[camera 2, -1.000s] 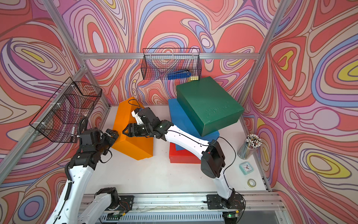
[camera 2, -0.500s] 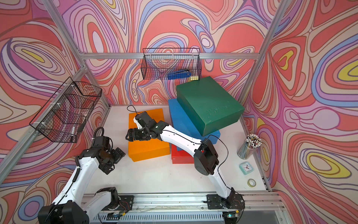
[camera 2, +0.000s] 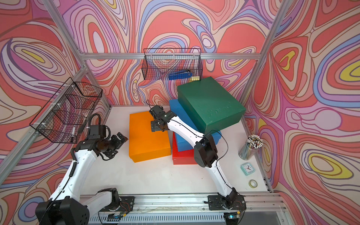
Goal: Stack the shoeboxes
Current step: Adjust the shoebox at the center of the board.
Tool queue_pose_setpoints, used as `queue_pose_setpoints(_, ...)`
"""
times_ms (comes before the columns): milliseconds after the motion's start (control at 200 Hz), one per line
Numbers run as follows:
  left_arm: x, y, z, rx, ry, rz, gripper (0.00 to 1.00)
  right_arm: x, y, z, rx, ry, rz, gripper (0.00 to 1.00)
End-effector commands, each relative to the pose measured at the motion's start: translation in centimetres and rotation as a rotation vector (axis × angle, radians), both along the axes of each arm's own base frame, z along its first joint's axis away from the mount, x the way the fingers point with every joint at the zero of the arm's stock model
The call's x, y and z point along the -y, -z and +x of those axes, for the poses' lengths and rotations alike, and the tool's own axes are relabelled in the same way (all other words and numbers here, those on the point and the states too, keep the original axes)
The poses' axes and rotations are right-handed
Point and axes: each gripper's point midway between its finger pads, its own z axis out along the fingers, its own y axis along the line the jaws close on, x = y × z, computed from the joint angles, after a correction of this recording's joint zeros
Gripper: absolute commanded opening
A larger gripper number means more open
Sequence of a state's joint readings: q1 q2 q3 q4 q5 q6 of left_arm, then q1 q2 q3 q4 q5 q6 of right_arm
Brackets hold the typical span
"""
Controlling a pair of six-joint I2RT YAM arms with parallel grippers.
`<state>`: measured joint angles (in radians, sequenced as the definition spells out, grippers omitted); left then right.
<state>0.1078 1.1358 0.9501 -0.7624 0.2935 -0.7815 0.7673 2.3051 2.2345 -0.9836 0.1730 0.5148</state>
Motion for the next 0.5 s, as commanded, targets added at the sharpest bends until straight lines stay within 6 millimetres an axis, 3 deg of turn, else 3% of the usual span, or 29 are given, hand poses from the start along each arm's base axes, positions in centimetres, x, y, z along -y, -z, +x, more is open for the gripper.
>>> queue_pose_setpoints(0, 1.2, -0.7, 2.5, 0.067, 0.075, -0.018, 1.0, 0.9, 1.8, 0.0, -0.018, 0.034, -0.071, 0.96)
queue_pose_setpoints(245, 1.3, 2.0, 5.3, 0.014, 0.123, -0.002, 1.0, -0.6, 5.2, -0.8, -0.12, 0.069, 0.033, 0.98)
queue_pose_setpoints(386, 1.4, 4.5, 6.1, -0.032, 0.14, -0.012, 1.0, -2.9, 5.9, -2.5, -0.185, 0.058, 0.182, 0.98)
queue_pose_setpoints(496, 1.2, 5.6, 6.2, -0.058, 0.131, -0.004, 1.0, -5.0, 5.3, -4.1, -0.205, 0.038, 0.299, 0.98)
